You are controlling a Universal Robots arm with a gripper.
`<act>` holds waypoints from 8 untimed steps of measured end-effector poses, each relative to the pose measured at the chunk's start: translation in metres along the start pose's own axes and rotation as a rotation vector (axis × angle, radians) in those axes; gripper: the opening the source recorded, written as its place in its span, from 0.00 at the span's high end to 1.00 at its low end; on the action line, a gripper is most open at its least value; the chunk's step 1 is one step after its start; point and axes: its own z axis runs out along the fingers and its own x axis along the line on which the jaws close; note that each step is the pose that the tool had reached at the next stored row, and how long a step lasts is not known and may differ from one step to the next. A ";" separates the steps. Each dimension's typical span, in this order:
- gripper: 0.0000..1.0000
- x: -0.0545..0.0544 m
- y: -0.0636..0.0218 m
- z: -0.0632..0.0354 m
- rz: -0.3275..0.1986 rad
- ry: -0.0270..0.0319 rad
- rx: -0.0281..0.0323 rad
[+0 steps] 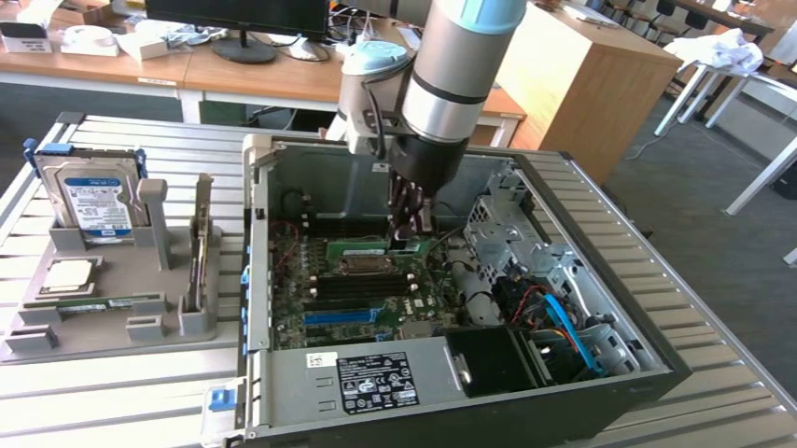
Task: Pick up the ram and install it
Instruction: 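Insert the ram into the slot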
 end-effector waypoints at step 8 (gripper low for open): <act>0.88 0.000 -0.0001 0.0062 0.000 0.0000 0.0000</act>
